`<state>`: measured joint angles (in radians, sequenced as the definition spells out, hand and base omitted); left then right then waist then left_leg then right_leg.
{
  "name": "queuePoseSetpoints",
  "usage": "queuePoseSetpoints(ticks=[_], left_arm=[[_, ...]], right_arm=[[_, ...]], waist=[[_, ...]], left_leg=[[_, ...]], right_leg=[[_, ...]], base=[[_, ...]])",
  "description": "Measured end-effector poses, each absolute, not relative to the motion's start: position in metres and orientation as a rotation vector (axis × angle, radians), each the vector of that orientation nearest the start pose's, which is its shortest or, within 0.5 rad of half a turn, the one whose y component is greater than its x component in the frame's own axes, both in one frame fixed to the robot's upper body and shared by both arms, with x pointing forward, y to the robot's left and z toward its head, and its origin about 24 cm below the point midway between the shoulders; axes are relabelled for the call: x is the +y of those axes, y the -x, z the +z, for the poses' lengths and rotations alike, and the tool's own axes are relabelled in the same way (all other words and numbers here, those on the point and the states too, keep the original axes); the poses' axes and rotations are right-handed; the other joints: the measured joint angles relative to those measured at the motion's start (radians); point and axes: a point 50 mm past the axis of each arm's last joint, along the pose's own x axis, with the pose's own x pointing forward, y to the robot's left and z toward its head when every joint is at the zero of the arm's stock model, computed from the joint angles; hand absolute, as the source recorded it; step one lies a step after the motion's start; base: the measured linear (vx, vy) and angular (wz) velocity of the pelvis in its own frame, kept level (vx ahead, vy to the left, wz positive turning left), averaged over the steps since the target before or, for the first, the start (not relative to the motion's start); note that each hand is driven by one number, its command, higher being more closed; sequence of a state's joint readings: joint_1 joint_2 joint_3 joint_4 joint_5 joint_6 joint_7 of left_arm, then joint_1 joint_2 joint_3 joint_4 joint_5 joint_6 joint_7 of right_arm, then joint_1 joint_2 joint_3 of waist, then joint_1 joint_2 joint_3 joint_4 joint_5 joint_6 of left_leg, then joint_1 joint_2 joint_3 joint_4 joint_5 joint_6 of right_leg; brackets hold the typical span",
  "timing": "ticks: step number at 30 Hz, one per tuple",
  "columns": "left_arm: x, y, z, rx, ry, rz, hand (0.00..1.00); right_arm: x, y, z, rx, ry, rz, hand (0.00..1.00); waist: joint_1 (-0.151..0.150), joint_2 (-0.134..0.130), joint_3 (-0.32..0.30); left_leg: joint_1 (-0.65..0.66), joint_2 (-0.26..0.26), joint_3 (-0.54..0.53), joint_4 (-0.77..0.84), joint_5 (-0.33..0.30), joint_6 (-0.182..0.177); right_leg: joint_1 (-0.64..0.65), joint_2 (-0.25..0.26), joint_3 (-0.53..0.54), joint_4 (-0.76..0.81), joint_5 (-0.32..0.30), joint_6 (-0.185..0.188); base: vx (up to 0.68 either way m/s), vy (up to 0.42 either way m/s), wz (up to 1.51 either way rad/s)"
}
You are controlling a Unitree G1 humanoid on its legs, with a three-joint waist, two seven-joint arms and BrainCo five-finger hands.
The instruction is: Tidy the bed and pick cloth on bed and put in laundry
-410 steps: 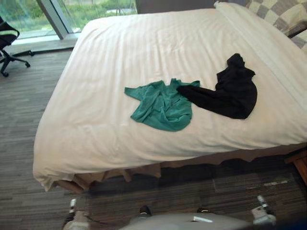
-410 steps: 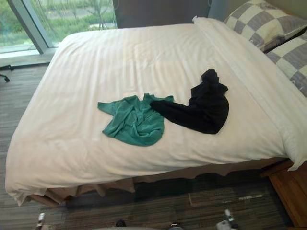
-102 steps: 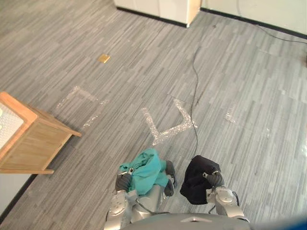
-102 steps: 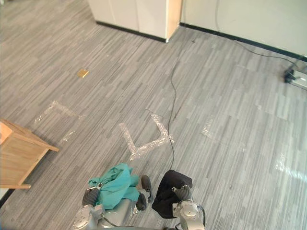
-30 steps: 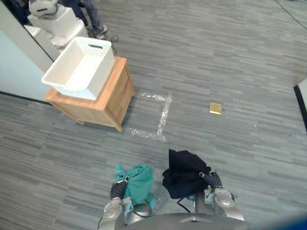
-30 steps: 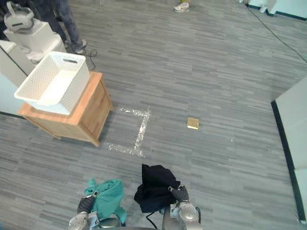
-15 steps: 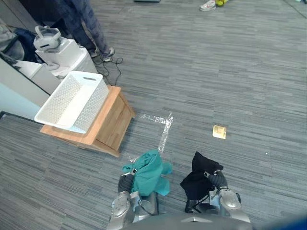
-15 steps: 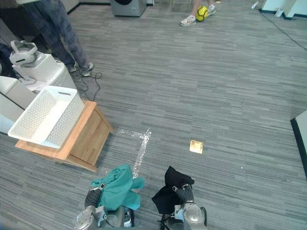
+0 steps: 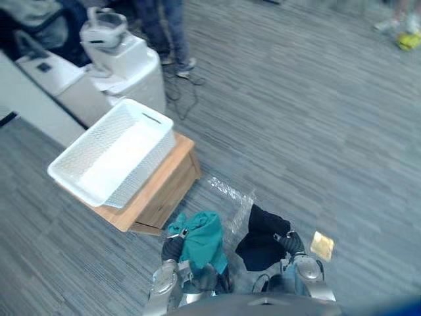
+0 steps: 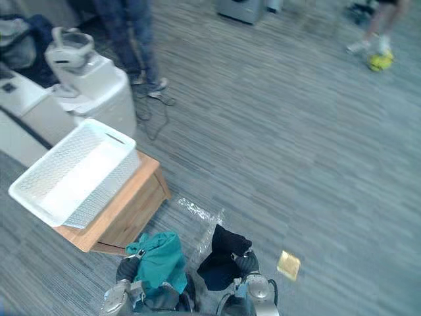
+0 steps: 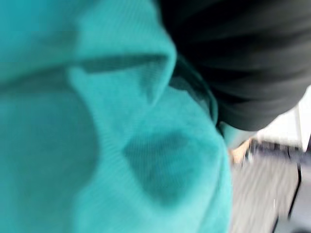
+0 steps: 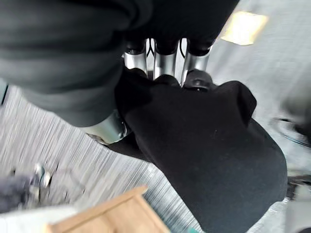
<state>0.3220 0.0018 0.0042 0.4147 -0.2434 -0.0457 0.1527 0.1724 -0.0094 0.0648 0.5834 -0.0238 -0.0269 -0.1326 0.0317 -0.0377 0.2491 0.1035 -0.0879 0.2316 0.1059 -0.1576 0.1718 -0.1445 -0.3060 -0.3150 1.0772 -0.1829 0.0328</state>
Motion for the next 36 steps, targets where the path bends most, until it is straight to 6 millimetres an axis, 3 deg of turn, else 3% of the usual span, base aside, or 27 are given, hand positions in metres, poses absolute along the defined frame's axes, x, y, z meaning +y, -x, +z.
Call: queuePoseSetpoints(ticks=[2,4,5,6,7,8,9,11,13,15,16,17,18,19,20,22,23,24,25,26,27,28,29,30,33,36], left_arm=[[0.178,-0.122,-0.105,0.693,0.182,0.338,1.0],[0.177,-0.12,-0.106,0.7,0.183,0.339,1.0],[0.177,-0.12,-0.107,0.705,0.185,0.344,1.0],[0.178,-0.12,-0.109,0.714,0.183,0.35,1.0],[0.179,-0.119,-0.111,0.722,0.182,0.353,1.0],[0.181,-0.116,-0.112,0.729,0.18,0.364,1.0],[0.183,-0.116,-0.112,0.733,0.179,0.369,1.0],[0.168,-0.113,-0.119,0.768,0.24,0.381,1.0],[0.166,-0.114,-0.118,0.767,0.24,0.366,1.0],[0.166,-0.118,-0.116,0.748,0.244,0.368,1.0],[0.168,-0.119,-0.115,0.739,0.242,0.371,1.0],[0.17,-0.119,-0.114,0.732,0.243,0.38,1.0],[0.171,-0.12,-0.114,0.73,0.244,0.39,1.0],[0.171,-0.12,-0.114,0.729,0.245,0.393,1.0],[0.171,-0.119,-0.114,0.731,0.246,0.394,1.0],[0.173,-0.116,-0.117,0.749,0.244,0.405,1.0],[0.177,-0.12,-0.116,0.739,0.245,0.417,1.0],[0.184,-0.124,-0.114,0.721,0.232,0.429,1.0],[0.187,-0.126,-0.113,0.712,0.228,0.436,1.0],[0.192,-0.128,-0.113,0.707,0.224,0.451,1.0],[0.188,-0.125,-0.115,0.72,0.225,0.444,1.0],[0.187,-0.122,-0.116,0.726,0.229,0.445,1.0],[0.188,-0.124,-0.116,0.729,0.222,0.442,1.0],[0.193,-0.125,-0.115,0.72,0.203,0.439,1.0],[0.204,-0.126,-0.112,0.714,0.141,0.43,1.0],[0.202,-0.128,-0.111,0.708,0.117,0.404,1.0]], right_arm=[[-0.152,-0.151,-0.111,0.711,0.072,-0.106,1.0],[-0.152,-0.153,-0.11,0.701,0.065,-0.111,1.0],[-0.15,-0.154,-0.11,0.7,0.062,-0.109,1.0],[-0.149,-0.155,-0.109,0.697,0.06,-0.104,1.0],[-0.148,-0.155,-0.109,0.698,0.056,-0.102,1.0],[-0.145,-0.153,-0.11,0.703,0.038,-0.103,1.0],[-0.144,-0.151,-0.111,0.709,0.029,-0.104,1.0],[-0.15,-0.15,-0.109,0.703,0.027,-0.125,1.0],[-0.148,-0.152,-0.107,0.691,0.025,-0.118,1.0],[-0.147,-0.153,-0.103,0.669,0.02,-0.117,1.0],[-0.148,-0.151,-0.1,0.657,0.017,-0.123,1.0],[-0.148,-0.151,-0.098,0.646,0.016,-0.126,1.0],[-0.149,-0.155,-0.096,0.631,0.02,-0.124,1.0],[-0.15,-0.158,-0.095,0.624,0.027,-0.124,1.0],[-0.152,-0.166,-0.092,0.604,0.041,-0.121,1.0],[-0.153,-0.173,-0.092,0.599,0.05,-0.122,1.0],[-0.154,-0.175,-0.091,0.597,0.054,-0.128,1.0],[-0.151,-0.178,-0.092,0.598,0.046,-0.124,1.0],[-0.149,-0.18,-0.092,0.597,0.042,-0.121,1.0],[-0.153,-0.179,-0.095,0.613,0.052,-0.129,1.0],[-0.16,-0.176,-0.096,0.62,0.059,-0.15,1.0],[-0.162,-0.175,-0.096,0.623,0.064,-0.153,1.0],[-0.158,-0.176,-0.099,0.637,0.055,-0.145,1.0],[-0.149,-0.179,-0.097,0.626,0.039,-0.125,1.0],[-0.137,-0.179,-0.097,0.626,0.004,-0.103,1.0],[-0.138,-0.181,-0.096,0.621,0.007,-0.097,1.0]], waist=[[-0.016,0.003,0.002],[-0.024,0.014,0.007],[-0.021,0.026,0.01],[-0.021,0.02,0.007],[-0.02,0.02,0.007],[-0.021,-0.008,0.0],[-0.023,-0.012,0.001],[-0.014,0.052,-0.008],[-0.017,0.065,-0.006],[-0.016,0.061,-0.003],[-0.018,0.057,0.0],[-0.014,0.06,-0.003],[-0.013,0.062,-0.008],[-0.012,0.062,-0.008],[-0.012,0.071,-0.011],[-0.015,0.082,-0.021],[-0.019,0.069,-0.026],[-0.013,0.038,-0.009],[-0.014,0.029,-0.002],[-0.021,0.01,0.002],[-0.036,0.047,-0.016],[-0.04,0.06,-0.018],[-0.039,0.031,-0.016],[-0.038,0.018,-0.014],[-0.036,0.008,-0.018],[-0.036,0.01,-0.023]], left_leg=[[0.031,0.004,-0.077,0.001,0.0,0.0],[0.056,0.029,-0.141,0.003,-0.02,-0.035],[0.059,0.049,-0.19,0.004,-0.037,-0.064],[0.064,0.066,-0.238,0.005,-0.052,-0.091],[0.061,0.07,-0.26,0.007,-0.062,-0.107],[0.056,0.068,-0.299,0.019,-0.09,-0.148],[0.057,0.071,-0.309,0.025,-0.103,-0.162],[0.058,0.143,-0.279,0.037,-0.108,-0.206],[0.049,0.171,-0.262,0.077,-0.093,-0.23],[-0.038,0.202,-0.185,0.3,-0.087,-0.261],[-0.096,0.246,-0.097,0.427,-0.095,-0.274],[-0.136,0.295,0.02,0.526,-0.104,-0.262],[-0.16,0.344,0.163,0.566,-0.121,-0.227],[-0.16,0.355,0.246,0.521,-0.107,-0.205],[-0.167,0.357,0.305,0.408,-0.037,-0.193],[-0.153,0.335,0.317,0.331,-0.035,-0.2],[-0.16,0.302,0.309,0.312,-0.033,-0.197],[-0.204,0.297,0.301,0.407,-0.018,-0.182],[-0.224,0.297,0.296,0.463,0.002,-0.183],[-0.239,0.275,0.276,0.359,-0.048,-0.204],[-0.217,0.301,0.266,0.157,0.096,-0.196],[-0.218,0.316,0.246,0.118,0.138,-0.224],[-0.195,0.258,0.242,0.113,0.125,-0.215],[-0.196,0.245,0.241,0.107,0.121,-0.209],[-0.191,0.243,0.224,0.104,0.118,-0.211],[-0.182,0.236,0.217,0.066,0.122,-0.217]], right_leg=[[-0.067,-0.002,0.017,-0.114,-0.042,0.007],[-0.114,0.053,0.088,-0.321,-0.05,0.015],[-0.131,0.11,0.171,-0.49,-0.034,0.033],[-0.125,0.157,0.264,-0.674,0.015,0.052],[-0.123,0.171,0.307,-0.754,0.046,0.058],[-0.111,0.169,0.376,-0.861,0.121,0.095],[-0.1,0.17,0.378,-0.86,0.178,0.101],[-0.076,0.206,0.283,-0.823,0.139,0.042],[-0.038,0.208,0.225,-0.803,0.094,0.021],[0.053,0.188,0.143,-0.838,0.055,0.012],[0.101,0.182,0.093,-0.869,0.053,0.01],[0.139,0.179,0.062,-0.891,0.054,-0.001],[0.17,0.17,0.027,-0.919,0.051,0.0],[0.182,0.16,0.022,-0.927,0.044,0.013],[0.192,0.155,0.02,-0.937,0.047,0.023],[0.188,0.145,0.021,-0.941,0.063,0.047],[0.192,0.13,0.006,-0.98,0.093,0.053],[0.217,0.094,-0.007,-1.011,0.108,0.057],[0.228,0.078,-0.008,-1.015,0.108,0.058],[0.248,0.035,-0.023,-1.013,0.119,0.065],[0.266,0.039,-0.035,-1.013,0.119,0.077],[0.273,0.045,-0.037,-1.015,0.115,0.096],[0.294,0.0,-0.033,-1.028,0.115,0.132],[0.29,-0.011,-0.031,-1.031,0.132,0.131],[0.298,-0.007,-0.03,-1.035,0.163,0.143],[0.294,-0.007,-0.033,-1.033,0.164,0.153]], base=[[0.43,-0.149,1.59],[0.44,-0.242,1.34],[0.35,-0.304,1.2],[0.35,-0.335,1.22],[0.34,-0.394,1.3],[0.27,-0.35,1.04],[0.33,-0.415,1.23],[0.31,-0.338,0.9],[0.26,-0.259,0.91],[0.24,-0.24,1.24],[0.17,-0.137,1.11],[0.15,-0.079,1.05],[0.14,-0.028,0.76],[0.16,0.027,0.49],[0.22,0.127,0.17],[0.21,0.15,0.13],[0.22,0.177,0.29],[0.22,0.177,0.34],[0.17,0.187,0.32],[0.18,0.217,0.35],[0.18,0.217,0.31],[0.2,0.269,0.16],[0.14,0.242,0.1],[0.16,0.269,0.09],[0.04,0.069,0.11],[0.0,-0.011,0.0]])
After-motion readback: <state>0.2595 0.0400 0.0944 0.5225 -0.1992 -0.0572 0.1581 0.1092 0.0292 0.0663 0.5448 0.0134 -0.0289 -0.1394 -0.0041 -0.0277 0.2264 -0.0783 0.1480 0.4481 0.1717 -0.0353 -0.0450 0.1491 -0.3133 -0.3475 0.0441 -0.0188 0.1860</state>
